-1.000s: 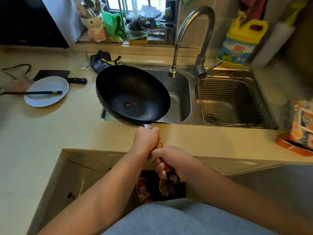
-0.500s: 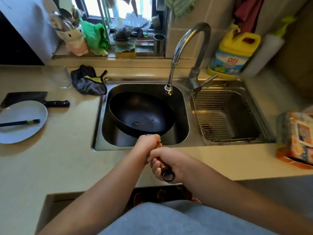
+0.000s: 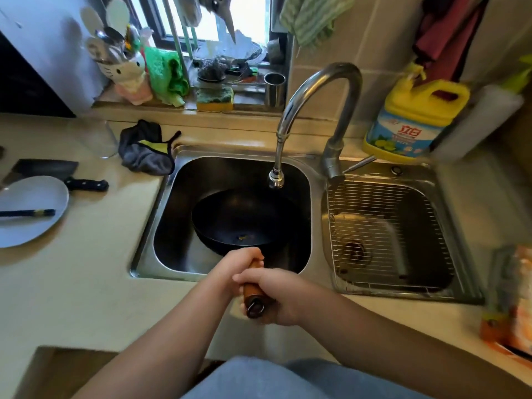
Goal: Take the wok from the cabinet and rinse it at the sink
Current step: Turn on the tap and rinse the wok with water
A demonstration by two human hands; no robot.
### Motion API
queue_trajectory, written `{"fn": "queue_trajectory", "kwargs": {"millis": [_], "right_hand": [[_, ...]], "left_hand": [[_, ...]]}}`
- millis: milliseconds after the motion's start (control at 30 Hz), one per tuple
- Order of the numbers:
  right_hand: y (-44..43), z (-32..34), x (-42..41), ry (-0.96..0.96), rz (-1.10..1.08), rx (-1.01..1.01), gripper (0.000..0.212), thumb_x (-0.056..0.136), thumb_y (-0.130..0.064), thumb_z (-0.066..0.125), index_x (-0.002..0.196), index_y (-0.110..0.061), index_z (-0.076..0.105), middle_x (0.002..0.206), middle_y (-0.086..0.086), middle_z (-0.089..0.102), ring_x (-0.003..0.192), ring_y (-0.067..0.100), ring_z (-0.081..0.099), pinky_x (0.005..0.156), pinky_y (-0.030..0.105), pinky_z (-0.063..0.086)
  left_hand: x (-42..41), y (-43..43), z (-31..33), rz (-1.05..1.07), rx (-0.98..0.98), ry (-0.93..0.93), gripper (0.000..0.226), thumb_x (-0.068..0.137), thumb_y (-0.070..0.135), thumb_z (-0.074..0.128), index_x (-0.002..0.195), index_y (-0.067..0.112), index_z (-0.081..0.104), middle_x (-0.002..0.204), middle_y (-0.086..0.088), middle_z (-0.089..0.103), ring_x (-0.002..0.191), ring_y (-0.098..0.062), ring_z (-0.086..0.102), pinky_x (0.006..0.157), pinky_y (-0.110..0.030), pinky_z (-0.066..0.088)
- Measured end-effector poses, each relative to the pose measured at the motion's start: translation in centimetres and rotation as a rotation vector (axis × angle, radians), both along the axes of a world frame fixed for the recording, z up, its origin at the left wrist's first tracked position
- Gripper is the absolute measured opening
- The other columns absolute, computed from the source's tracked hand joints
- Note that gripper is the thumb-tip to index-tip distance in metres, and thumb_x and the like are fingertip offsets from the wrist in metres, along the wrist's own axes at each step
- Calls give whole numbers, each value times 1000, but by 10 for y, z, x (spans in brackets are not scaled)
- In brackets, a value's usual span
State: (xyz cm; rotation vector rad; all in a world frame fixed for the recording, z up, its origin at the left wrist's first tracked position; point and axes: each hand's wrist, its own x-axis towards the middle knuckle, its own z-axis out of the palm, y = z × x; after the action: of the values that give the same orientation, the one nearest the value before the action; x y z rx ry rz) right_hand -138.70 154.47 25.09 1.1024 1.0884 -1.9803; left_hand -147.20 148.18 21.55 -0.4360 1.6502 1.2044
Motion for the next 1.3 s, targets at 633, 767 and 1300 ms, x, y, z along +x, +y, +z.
{"fn": "queue_trajectory", "kwargs": {"millis": [633,767,1300], "right_hand": [[270,-19,-66,180,-563,663,11,96,-26,60,92,-16,60,82,6,65,67,13,64,57,26,55],[282,-20,-76,165,-629,687,15,97,-24,58,94,-10,61,76,7,65,64,14,62,57,28,55],[282,-35,-69,179,-643,796,8,98,-17,57,104,-13,60,75,6,67,60,12,65,49,23,57]], "left_hand": [[-6,13,-29,154,65,-153,20,88,6,58,69,9,56,58,-3,58,41,-10,55,40,-17,47],[-5,14,-33,176,66,-160,20,88,3,56,69,8,54,56,-4,56,39,-11,53,38,-16,45],[-2,20,-36,200,78,-185,14,88,8,60,74,8,58,58,-3,60,45,-11,58,42,-20,50]]}}
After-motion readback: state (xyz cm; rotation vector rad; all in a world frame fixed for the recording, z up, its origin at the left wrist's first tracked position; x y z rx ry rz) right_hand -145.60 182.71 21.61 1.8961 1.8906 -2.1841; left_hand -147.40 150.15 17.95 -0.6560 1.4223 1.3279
